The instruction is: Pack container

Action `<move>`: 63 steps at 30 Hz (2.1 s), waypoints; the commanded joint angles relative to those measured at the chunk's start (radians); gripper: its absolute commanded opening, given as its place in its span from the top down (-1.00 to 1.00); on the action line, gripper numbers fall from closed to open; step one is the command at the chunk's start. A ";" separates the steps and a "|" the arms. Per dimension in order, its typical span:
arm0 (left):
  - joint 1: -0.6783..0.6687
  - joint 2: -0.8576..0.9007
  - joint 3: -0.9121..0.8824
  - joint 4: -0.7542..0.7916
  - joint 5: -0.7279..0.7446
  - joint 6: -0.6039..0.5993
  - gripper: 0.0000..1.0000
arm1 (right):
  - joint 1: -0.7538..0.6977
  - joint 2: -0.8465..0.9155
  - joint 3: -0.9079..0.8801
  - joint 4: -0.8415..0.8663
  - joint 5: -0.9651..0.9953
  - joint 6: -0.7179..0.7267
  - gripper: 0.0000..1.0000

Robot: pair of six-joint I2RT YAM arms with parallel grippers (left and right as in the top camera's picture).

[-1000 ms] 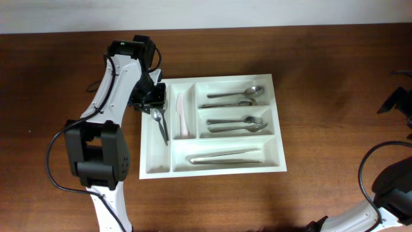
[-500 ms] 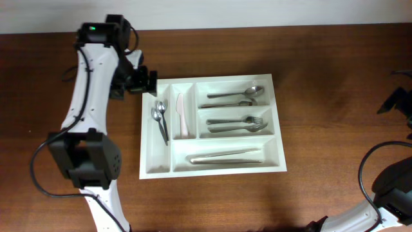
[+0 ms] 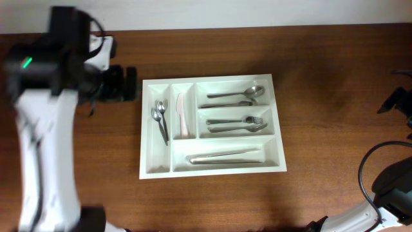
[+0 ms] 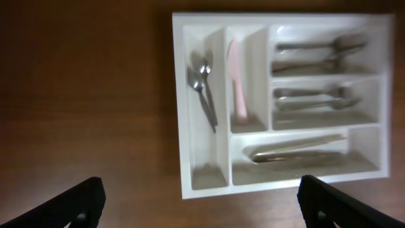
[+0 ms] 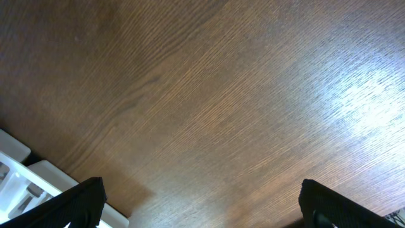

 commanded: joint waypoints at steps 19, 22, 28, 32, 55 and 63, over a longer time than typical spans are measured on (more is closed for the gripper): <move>0.000 -1.044 -0.756 0.320 0.184 -0.146 -0.99 | 0.005 0.005 -0.003 0.002 -0.006 -0.007 -0.98; 0.000 -1.173 -0.994 0.451 0.183 -0.232 -0.99 | 0.005 0.005 -0.003 0.002 -0.006 -0.007 -0.98; 0.001 -1.226 -1.364 0.641 0.183 -0.575 -0.98 | 0.005 0.005 -0.003 0.002 -0.006 -0.007 -0.98; 0.000 -1.210 -1.449 0.647 0.236 -0.666 -0.98 | 0.005 0.005 -0.003 0.002 -0.006 -0.007 -0.98; 0.000 -1.210 -1.606 0.938 -0.042 -0.235 -0.98 | 0.005 0.005 -0.003 0.002 -0.006 -0.007 -0.98; -0.007 -1.250 -1.776 1.226 0.001 -0.105 -0.98 | 0.005 0.005 -0.003 0.002 -0.006 -0.007 -0.98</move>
